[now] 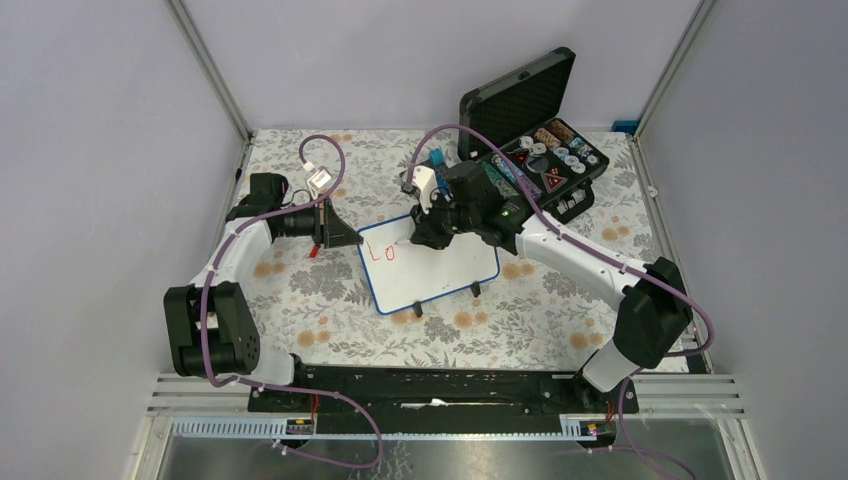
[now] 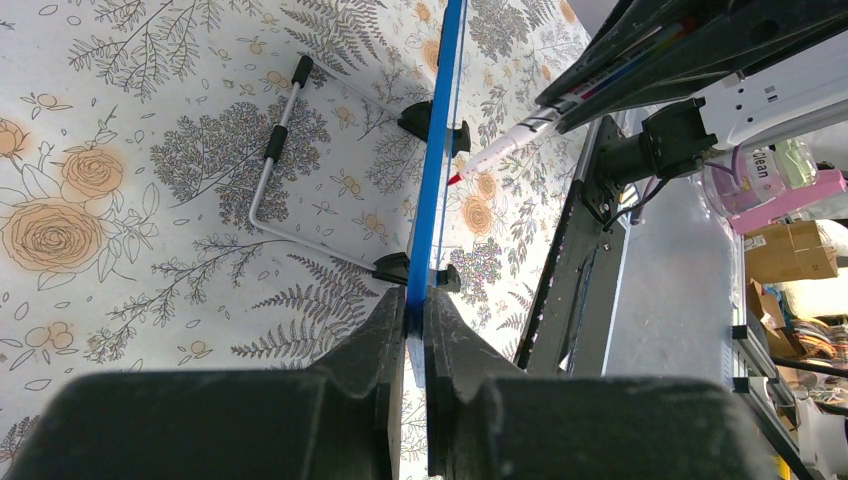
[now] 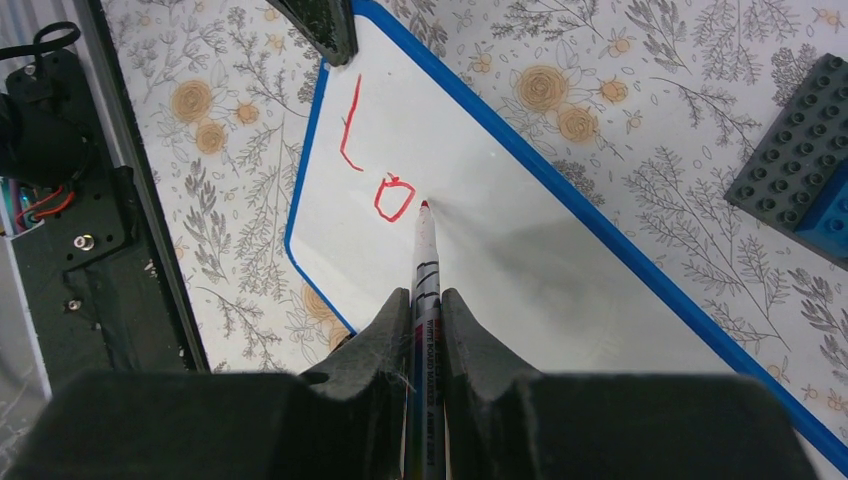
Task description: Write a sentence on the whiteboard
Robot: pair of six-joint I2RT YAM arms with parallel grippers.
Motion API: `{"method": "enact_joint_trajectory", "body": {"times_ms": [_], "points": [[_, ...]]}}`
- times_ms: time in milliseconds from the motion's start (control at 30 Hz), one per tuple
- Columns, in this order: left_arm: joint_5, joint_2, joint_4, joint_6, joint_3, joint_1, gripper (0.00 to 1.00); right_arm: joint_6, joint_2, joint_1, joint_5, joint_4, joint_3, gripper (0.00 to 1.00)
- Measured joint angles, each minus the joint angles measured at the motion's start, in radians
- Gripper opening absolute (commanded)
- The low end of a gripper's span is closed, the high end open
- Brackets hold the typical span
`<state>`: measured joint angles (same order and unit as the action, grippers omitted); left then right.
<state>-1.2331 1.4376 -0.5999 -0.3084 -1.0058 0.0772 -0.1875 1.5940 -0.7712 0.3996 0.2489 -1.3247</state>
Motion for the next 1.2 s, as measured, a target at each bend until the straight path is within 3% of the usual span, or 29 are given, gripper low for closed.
{"method": "enact_joint_trajectory", "body": {"times_ms": [1200], "points": [[0.018,0.003,0.004,-0.002,0.0,0.0,0.0,-0.029,0.0,0.0,-0.014,0.01,0.05,0.0]]}}
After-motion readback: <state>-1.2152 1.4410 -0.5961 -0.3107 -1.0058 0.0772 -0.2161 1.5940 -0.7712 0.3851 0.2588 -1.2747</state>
